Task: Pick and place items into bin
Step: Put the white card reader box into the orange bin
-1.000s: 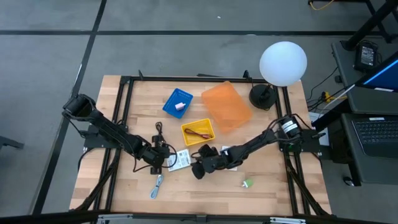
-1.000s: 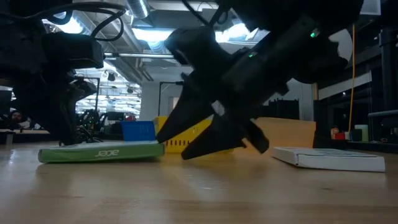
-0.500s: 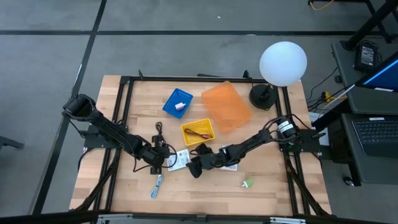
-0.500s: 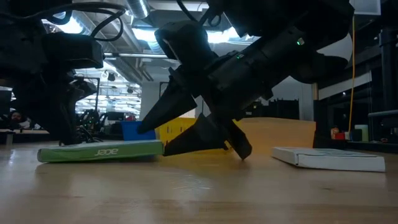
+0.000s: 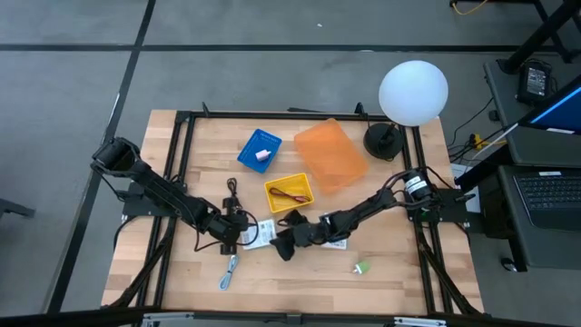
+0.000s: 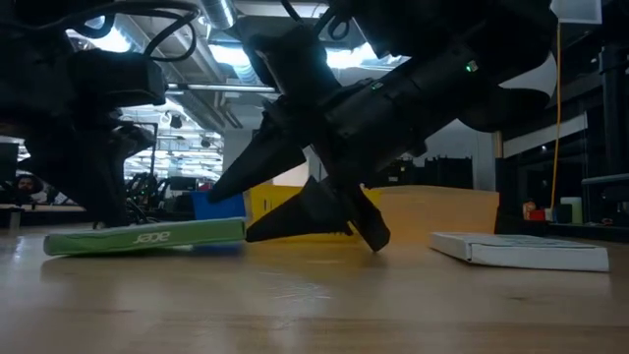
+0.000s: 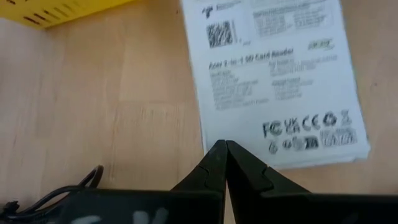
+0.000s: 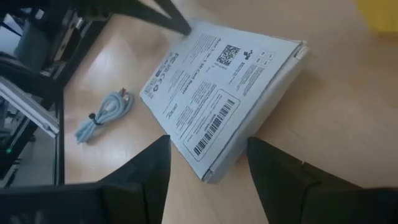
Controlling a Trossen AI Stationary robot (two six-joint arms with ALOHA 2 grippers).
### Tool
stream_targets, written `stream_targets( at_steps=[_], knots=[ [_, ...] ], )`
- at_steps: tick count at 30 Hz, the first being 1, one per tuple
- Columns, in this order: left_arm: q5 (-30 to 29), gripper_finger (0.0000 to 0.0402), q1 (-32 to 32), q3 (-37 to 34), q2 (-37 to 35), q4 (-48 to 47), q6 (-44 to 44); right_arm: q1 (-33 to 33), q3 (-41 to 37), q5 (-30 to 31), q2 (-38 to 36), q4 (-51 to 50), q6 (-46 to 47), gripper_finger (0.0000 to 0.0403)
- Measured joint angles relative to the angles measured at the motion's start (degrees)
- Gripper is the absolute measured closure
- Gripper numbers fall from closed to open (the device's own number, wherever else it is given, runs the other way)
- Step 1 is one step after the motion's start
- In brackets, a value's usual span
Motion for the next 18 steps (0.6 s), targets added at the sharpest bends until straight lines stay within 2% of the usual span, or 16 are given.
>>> stream_targets(
  at_steps=[18],
  knots=[
    [0.12,0.0398,0.02,0.12,-0.01,0.6,0.0,-1.93,0.37,-0.72,2.22,0.74,0.59,0.021]
  ],
)
